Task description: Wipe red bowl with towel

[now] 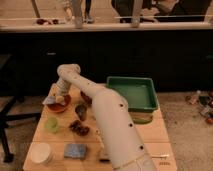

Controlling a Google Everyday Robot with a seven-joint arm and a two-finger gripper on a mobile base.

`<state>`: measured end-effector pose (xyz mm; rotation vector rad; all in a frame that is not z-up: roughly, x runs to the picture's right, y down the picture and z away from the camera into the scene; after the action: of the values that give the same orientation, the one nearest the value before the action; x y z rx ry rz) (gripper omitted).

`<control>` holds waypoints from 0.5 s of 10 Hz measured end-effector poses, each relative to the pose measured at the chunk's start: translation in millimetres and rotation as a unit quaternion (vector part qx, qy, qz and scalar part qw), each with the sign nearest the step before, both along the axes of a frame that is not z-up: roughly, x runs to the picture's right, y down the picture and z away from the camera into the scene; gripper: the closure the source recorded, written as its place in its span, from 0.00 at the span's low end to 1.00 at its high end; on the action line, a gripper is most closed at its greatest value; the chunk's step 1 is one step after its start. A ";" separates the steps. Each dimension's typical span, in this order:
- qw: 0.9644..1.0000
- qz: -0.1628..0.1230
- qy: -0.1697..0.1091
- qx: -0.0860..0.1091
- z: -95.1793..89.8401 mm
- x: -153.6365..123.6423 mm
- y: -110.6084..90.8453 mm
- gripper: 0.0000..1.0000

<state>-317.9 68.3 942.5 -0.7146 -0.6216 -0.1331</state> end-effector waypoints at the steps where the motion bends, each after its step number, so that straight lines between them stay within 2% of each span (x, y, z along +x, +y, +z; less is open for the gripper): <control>1: 1.000 -0.001 -0.003 0.000 -2.6 -0.5 1.5 1.00; 3: 1.000 -0.002 -0.009 0.002 -11.9 3.1 5.5 1.00; 5: 1.000 0.004 -0.003 0.002 -15.6 16.1 6.4 1.00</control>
<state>-301.9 74.7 926.8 -0.7085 -0.6308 -0.1290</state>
